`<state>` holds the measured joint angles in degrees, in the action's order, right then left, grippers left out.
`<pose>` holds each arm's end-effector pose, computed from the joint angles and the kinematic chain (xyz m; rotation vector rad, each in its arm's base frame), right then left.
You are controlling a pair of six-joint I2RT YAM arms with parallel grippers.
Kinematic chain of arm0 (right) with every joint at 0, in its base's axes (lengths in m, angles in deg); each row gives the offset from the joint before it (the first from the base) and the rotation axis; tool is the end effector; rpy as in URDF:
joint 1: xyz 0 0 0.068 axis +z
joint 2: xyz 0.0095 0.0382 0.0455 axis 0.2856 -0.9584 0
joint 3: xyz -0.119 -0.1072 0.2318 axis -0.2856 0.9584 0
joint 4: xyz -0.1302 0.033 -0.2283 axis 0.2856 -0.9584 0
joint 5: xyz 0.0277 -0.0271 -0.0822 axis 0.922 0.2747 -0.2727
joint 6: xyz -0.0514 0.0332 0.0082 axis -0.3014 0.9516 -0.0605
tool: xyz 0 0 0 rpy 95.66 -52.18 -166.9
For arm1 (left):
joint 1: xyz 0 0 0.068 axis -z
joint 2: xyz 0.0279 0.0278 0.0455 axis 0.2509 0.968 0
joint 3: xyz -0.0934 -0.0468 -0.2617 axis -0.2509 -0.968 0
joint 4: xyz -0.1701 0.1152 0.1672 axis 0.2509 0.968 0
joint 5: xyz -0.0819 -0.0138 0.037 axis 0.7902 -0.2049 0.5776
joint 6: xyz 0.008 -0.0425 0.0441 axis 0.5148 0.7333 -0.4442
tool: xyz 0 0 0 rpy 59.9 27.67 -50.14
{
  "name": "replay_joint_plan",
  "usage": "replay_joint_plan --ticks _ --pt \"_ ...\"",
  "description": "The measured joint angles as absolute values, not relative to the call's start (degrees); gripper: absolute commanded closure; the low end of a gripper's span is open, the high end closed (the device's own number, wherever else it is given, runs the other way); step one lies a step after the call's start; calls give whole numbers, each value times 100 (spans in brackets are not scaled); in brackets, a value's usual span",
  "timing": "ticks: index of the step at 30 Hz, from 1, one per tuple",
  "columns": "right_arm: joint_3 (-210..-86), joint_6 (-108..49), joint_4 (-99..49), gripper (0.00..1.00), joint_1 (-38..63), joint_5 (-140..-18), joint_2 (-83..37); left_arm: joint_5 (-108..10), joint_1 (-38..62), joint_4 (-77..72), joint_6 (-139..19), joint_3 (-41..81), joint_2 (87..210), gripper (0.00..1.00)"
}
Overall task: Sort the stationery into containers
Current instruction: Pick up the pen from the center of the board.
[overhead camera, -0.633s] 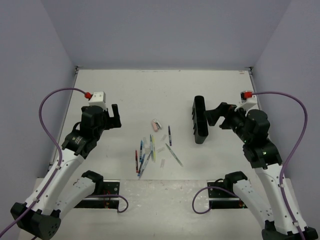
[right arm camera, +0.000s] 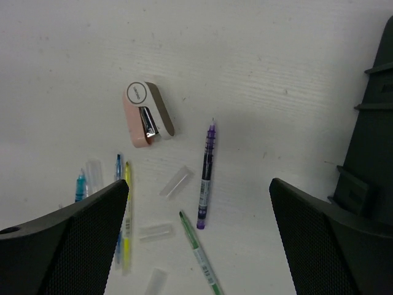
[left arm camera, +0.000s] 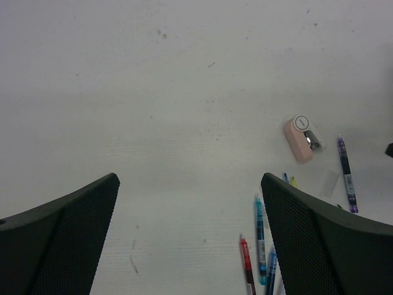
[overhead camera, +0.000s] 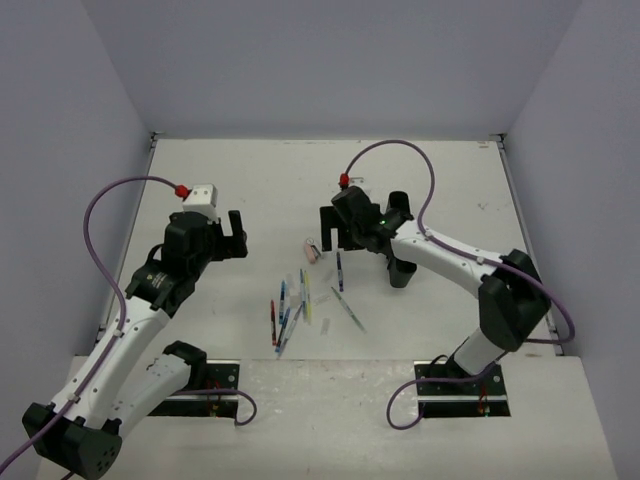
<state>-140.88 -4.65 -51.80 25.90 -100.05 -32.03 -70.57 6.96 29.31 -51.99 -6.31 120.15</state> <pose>0.2671 0.2298 0.2617 -0.1164 2.4118 0.3177 0.1767 -0.0578 0.3088 -0.1030 2.0894 -0.1845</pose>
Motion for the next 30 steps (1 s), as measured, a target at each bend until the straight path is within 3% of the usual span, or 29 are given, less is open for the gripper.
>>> replay_joint_plan --ticks 6,17,30 --pt "-14182 -151 -5354 42 2734 -10156 -4192 -6909 696 2910 -5203 -634 12007 0" --pt "-13978 -10 -5362 66 2876 -10172 -4226 -6716 696 2883 -5207 -634 12061 0" --pt "-13910 27 -5323 72 2965 -10030 -4545 -6629 696 2852 -5235 -636 12061 0"
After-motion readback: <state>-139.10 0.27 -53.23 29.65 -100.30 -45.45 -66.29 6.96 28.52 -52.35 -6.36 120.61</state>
